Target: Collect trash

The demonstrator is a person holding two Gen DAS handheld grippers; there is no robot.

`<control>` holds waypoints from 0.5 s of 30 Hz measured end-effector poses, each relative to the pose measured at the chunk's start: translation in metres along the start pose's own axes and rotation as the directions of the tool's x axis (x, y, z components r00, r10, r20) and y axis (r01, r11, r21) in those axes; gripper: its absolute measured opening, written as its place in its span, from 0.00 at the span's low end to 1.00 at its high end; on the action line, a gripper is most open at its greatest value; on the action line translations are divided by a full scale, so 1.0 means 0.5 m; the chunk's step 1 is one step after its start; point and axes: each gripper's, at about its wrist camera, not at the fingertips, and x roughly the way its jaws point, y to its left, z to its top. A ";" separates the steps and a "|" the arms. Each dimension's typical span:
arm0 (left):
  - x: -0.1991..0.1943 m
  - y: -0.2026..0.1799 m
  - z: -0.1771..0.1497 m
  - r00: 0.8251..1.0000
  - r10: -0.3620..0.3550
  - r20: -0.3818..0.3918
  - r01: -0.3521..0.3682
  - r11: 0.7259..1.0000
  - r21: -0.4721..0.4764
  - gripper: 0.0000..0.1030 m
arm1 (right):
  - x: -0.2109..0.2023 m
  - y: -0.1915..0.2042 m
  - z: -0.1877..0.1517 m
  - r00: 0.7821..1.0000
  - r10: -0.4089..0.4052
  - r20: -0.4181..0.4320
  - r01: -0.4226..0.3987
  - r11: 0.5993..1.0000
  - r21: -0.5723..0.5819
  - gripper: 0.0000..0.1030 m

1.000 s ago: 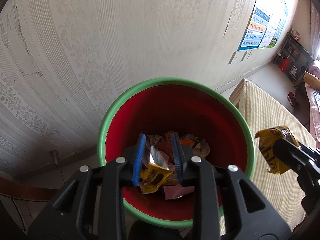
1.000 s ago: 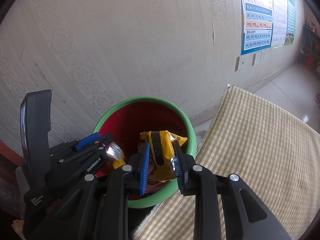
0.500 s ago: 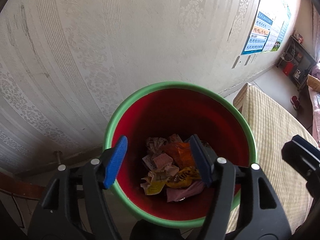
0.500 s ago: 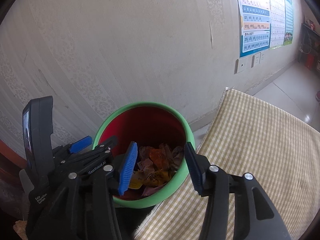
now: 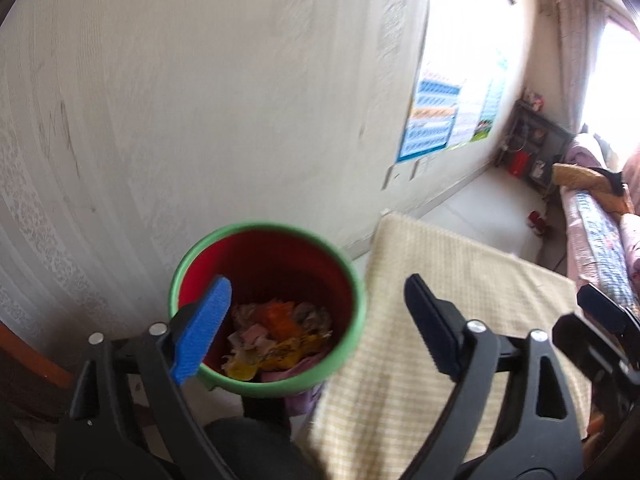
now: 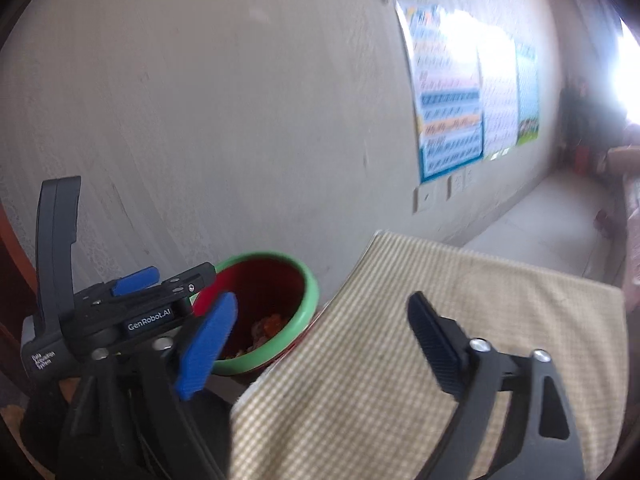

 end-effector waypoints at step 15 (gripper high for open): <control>-0.224 -0.192 0.014 0.943 -0.021 0.333 -0.008 0.996 0.085 0.95 | -0.231 -0.101 -0.023 0.924 -0.274 0.268 0.245 0.960 0.139 0.93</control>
